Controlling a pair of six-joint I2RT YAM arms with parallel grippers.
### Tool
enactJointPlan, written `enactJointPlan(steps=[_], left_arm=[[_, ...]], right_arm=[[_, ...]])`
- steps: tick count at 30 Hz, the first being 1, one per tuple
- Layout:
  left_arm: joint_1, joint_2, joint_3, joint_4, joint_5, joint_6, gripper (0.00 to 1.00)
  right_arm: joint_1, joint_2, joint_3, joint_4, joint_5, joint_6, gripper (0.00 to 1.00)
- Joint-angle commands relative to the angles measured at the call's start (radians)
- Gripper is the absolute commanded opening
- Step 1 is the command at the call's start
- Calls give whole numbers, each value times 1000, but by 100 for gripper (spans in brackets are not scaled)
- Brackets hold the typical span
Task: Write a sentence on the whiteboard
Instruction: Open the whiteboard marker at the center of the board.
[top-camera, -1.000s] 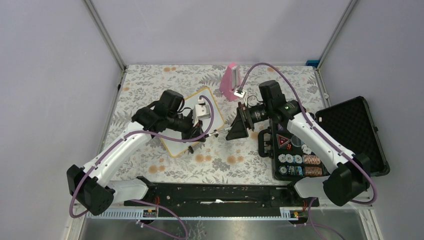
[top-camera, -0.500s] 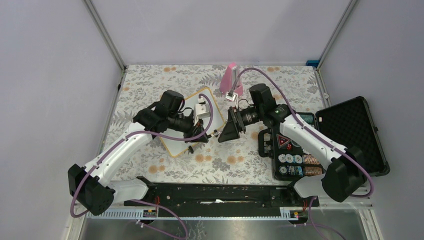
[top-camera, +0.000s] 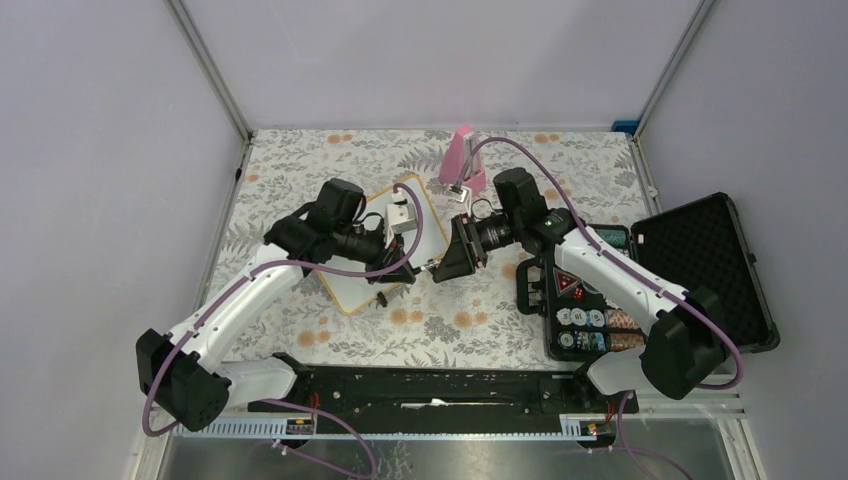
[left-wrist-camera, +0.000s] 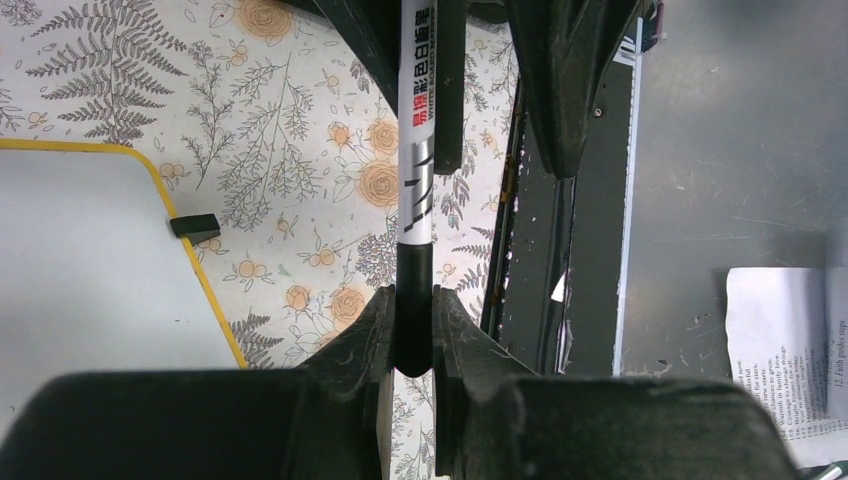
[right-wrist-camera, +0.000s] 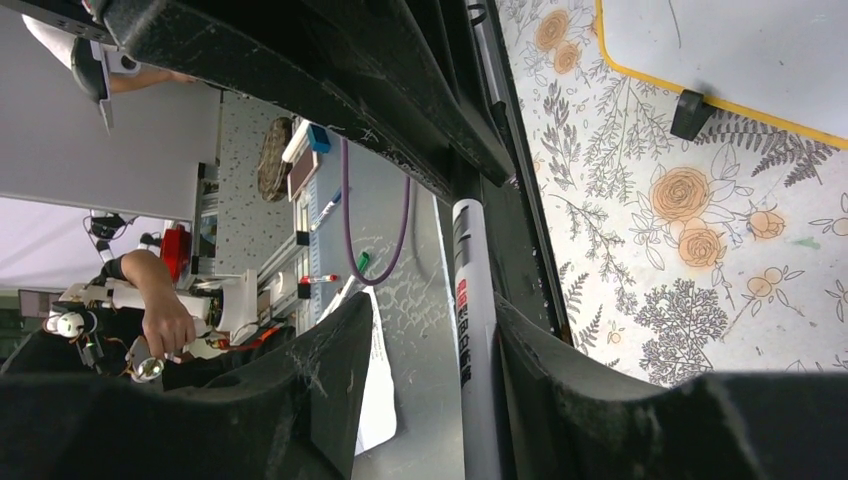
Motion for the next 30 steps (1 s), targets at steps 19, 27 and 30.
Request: enactJointPlan(steps=[19, 27, 30], left_arm=[[5, -2, 7, 80, 97, -58, 0], [6, -10, -2, 79, 96, -54, 0], [8, -15, -4, 79, 94, -53, 0]], right_arm=[[19, 55, 38, 197, 69, 190, 36], [19, 51, 23, 242, 39, 224, 48], [19, 48, 20, 241, 36, 221, 47]])
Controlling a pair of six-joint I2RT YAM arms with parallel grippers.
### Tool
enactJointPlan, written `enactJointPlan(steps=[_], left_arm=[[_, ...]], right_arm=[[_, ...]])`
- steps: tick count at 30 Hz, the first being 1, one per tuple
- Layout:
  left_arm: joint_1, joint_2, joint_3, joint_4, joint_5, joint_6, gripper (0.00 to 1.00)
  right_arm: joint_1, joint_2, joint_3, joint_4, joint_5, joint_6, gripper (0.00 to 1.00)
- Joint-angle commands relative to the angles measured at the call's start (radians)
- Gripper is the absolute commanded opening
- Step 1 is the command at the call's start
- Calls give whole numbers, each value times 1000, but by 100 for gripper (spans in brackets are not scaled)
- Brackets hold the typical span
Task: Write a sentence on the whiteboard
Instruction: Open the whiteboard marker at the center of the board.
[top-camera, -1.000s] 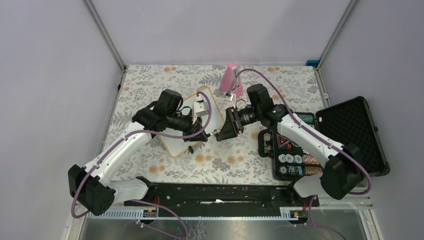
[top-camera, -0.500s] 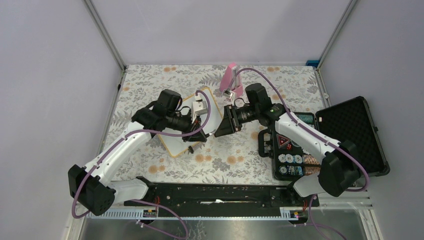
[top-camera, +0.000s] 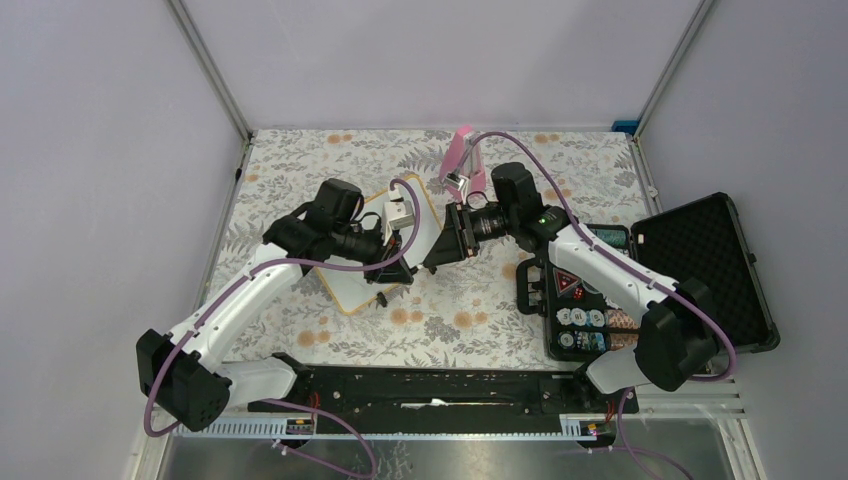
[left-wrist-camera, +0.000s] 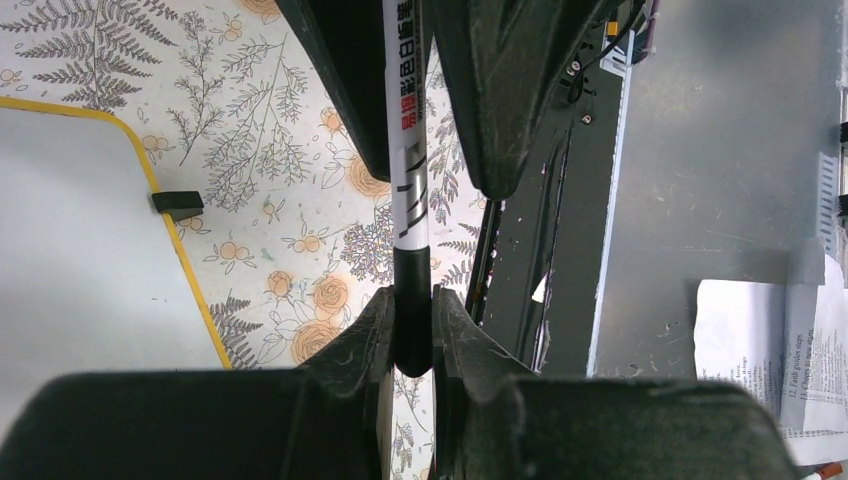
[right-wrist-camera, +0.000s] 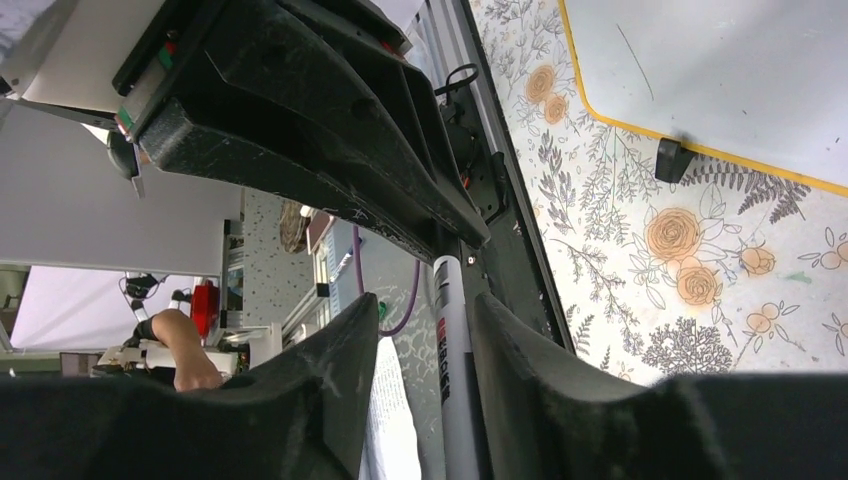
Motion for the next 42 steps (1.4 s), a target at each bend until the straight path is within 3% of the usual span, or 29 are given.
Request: enactJointPlan(steps=[1, 13, 18, 22, 23, 33, 39, 42], left_arm=[[-9, -18, -2, 94, 84, 14, 0], [-7, -23, -7, 94, 73, 19, 0], [-6, -34, -22, 83, 36, 26, 0], [-1, -51, -42, 64, 10, 40, 0], [-1, -54, -49, 58, 5, 46, 0], [-1, -45, -80, -4, -19, 86, 0], [1, -49, -56, -31, -33, 91, 0], [63, -64, -9, -34, -7, 56, 0]], right_arm=[[18, 2, 15, 61, -27, 12, 43], [19, -4, 24, -3, -30, -45, 0], [-1, -1, 49, -22, -22, -44, 0], [-72, -6, 61, -19, -7, -17, 3], [-91, -8, 67, -17, -6, -13, 0], [-266, -33, 120, 31, -25, 38, 0], [-308, -32, 139, 6, -32, -5, 0], [-306, -21, 136, -37, -32, -69, 0]])
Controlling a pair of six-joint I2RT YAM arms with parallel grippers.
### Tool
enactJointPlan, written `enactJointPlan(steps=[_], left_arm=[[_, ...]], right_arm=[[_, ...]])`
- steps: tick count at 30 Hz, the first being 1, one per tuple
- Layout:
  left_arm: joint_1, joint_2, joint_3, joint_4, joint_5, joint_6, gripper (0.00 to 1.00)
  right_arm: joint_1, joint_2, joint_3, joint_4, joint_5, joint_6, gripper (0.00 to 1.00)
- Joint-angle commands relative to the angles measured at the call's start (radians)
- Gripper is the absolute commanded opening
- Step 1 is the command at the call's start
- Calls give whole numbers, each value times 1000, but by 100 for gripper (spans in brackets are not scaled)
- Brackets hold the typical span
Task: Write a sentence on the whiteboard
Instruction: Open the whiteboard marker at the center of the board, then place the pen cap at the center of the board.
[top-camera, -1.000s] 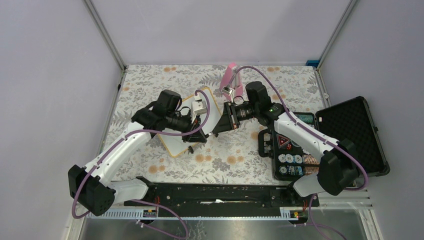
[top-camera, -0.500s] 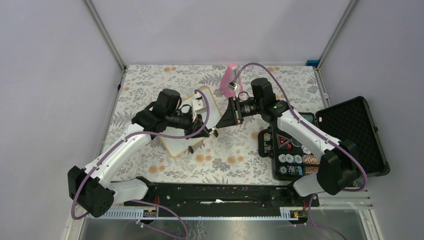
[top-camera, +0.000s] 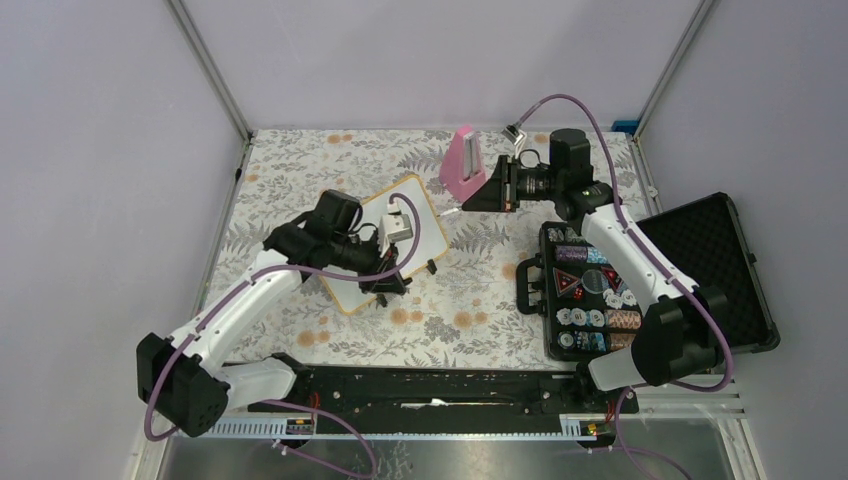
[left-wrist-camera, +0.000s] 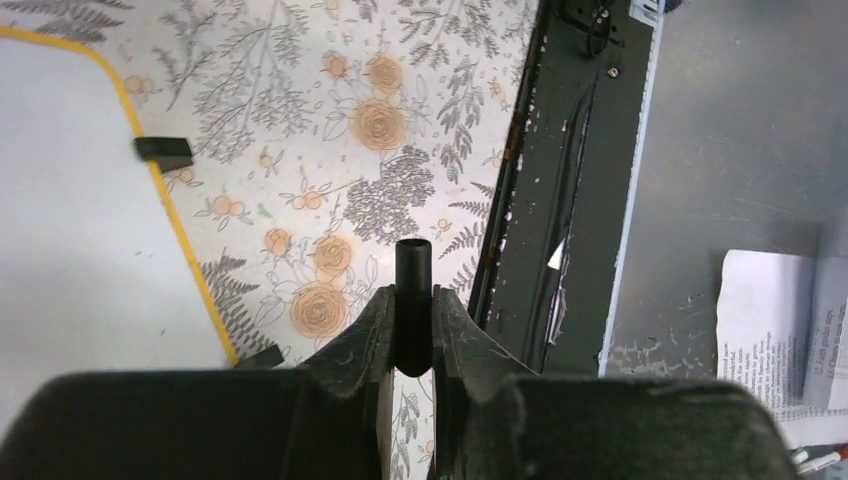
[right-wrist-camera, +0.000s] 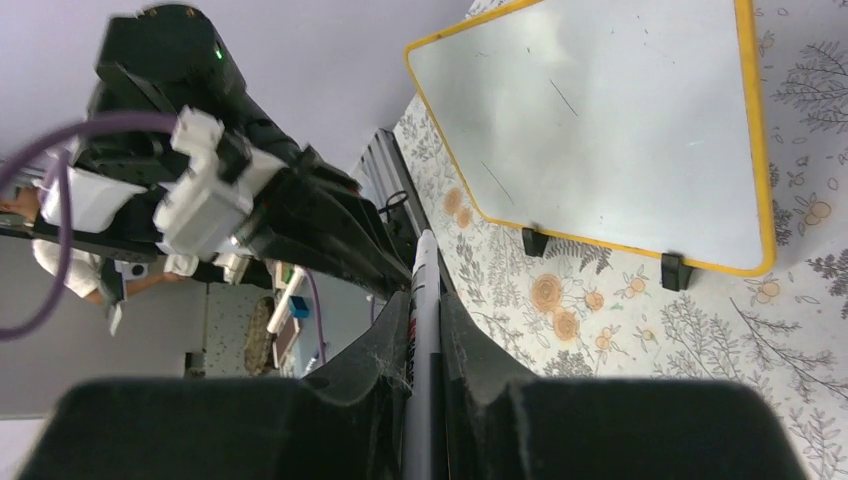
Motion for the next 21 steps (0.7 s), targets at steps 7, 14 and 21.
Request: enactJointPlan(steps=[7, 14, 21], left_arm=[[474, -23, 315, -35, -75, -51, 0], [882, 134, 396, -93, -146, -29, 0], [1001, 178, 208, 8, -280, -35, 0]], right_arm=[[40, 8, 33, -193, 8, -306, 0], [132, 5, 14, -248, 33, -431, 0], [195, 27, 23, -294, 70, -517, 0]])
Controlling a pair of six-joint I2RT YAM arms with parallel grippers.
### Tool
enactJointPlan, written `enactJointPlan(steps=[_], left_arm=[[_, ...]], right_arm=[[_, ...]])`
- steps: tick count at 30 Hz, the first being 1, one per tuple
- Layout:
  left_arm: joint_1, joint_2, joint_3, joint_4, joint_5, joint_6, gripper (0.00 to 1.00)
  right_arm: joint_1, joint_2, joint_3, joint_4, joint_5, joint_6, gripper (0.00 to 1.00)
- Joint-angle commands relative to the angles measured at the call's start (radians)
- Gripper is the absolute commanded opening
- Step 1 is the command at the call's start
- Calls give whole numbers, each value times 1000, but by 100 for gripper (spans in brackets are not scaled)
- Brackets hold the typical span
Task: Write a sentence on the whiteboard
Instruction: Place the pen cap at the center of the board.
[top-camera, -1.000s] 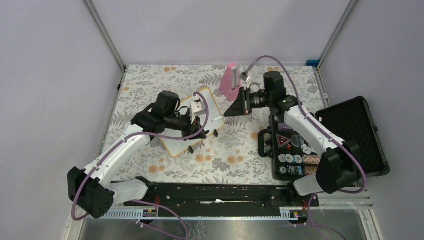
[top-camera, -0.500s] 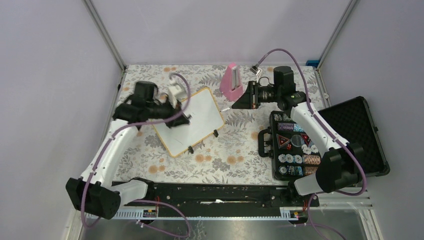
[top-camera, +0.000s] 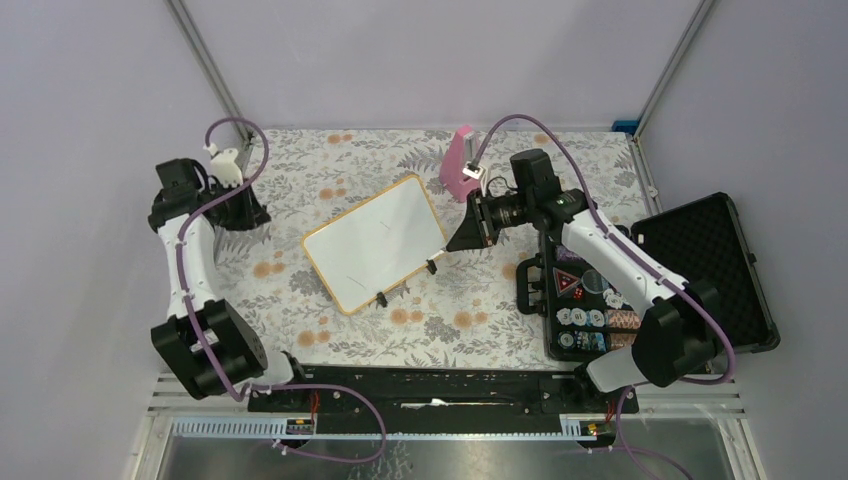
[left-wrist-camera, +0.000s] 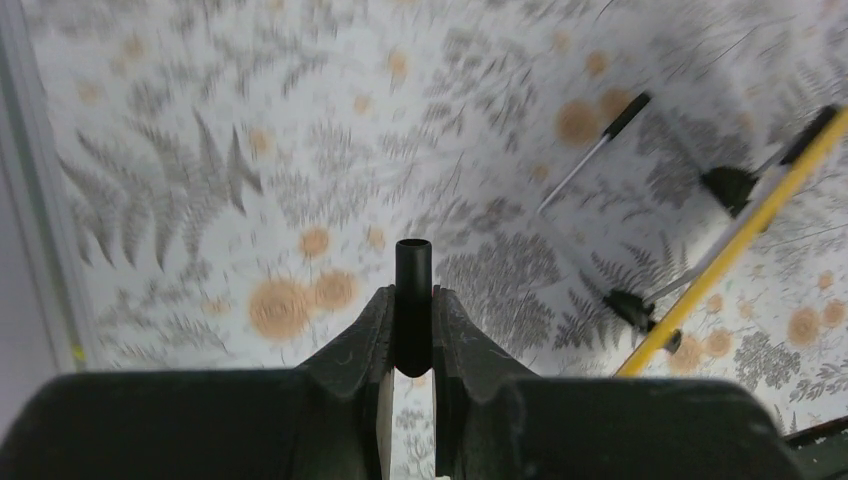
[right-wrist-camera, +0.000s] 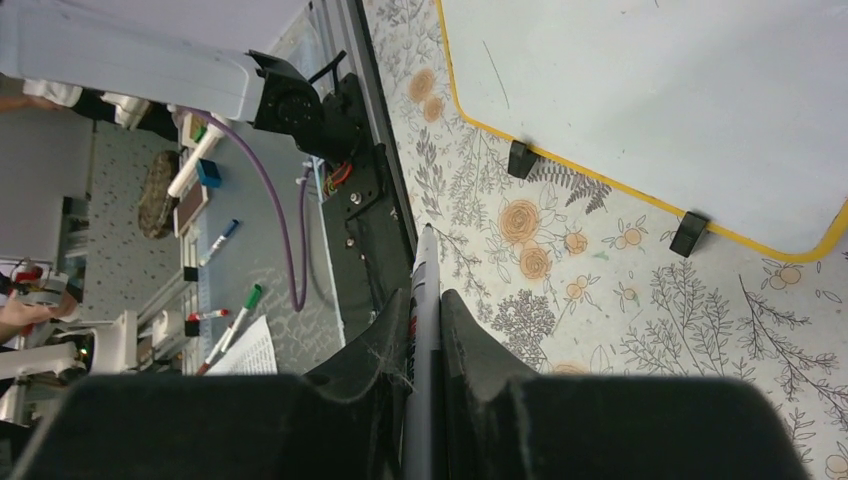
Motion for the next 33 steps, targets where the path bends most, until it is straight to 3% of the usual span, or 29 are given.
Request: enactJointPlan(steps=[1, 8, 23, 33], left_arm=[[32, 1, -98, 63, -113, -2, 0], [43, 65, -221, 108, -183, 35, 2], [-18, 197, -358, 179, -160, 122, 10], [-42, 284, -389, 241, -214, 111, 24]], right_arm=[[33, 22, 28, -41, 30, -108, 0], [52, 32, 31, -47, 31, -138, 0], [108, 101, 80, -2, 38, -119, 0], [112, 121, 95, -3, 50, -138, 0]])
